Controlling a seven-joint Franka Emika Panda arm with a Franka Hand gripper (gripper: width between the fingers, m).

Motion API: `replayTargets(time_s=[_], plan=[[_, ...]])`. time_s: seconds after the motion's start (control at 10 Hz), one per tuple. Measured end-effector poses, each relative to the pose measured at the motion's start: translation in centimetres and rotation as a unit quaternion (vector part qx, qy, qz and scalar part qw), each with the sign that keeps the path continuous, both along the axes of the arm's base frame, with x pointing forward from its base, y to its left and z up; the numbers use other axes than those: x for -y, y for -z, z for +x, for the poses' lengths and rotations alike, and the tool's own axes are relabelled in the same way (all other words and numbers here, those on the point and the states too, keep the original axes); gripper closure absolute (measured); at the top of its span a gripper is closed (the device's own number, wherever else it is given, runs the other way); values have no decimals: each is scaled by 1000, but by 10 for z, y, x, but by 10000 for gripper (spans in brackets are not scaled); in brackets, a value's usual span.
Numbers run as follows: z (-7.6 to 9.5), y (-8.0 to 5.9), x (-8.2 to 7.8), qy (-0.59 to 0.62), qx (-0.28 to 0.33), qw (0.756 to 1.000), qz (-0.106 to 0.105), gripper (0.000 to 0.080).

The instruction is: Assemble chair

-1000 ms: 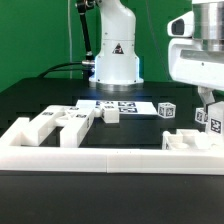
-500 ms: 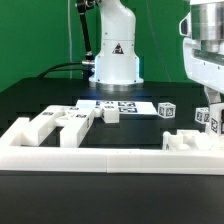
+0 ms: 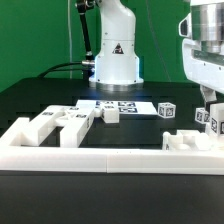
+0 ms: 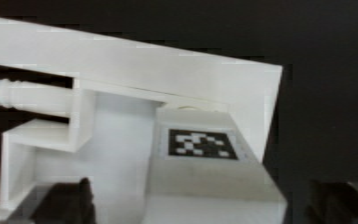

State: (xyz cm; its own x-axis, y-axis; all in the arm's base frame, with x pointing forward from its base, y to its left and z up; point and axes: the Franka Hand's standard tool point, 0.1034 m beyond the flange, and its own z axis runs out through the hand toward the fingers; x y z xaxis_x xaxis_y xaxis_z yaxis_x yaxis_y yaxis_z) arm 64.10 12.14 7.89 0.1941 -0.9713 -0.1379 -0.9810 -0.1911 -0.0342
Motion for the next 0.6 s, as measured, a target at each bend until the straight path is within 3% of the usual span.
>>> replayTargets(time_s=[0.3, 0.6], plan=[[2, -1, -4, -138, 25, 990, -1, 152], [2, -2, -5, -297, 49, 954, -3, 151]])
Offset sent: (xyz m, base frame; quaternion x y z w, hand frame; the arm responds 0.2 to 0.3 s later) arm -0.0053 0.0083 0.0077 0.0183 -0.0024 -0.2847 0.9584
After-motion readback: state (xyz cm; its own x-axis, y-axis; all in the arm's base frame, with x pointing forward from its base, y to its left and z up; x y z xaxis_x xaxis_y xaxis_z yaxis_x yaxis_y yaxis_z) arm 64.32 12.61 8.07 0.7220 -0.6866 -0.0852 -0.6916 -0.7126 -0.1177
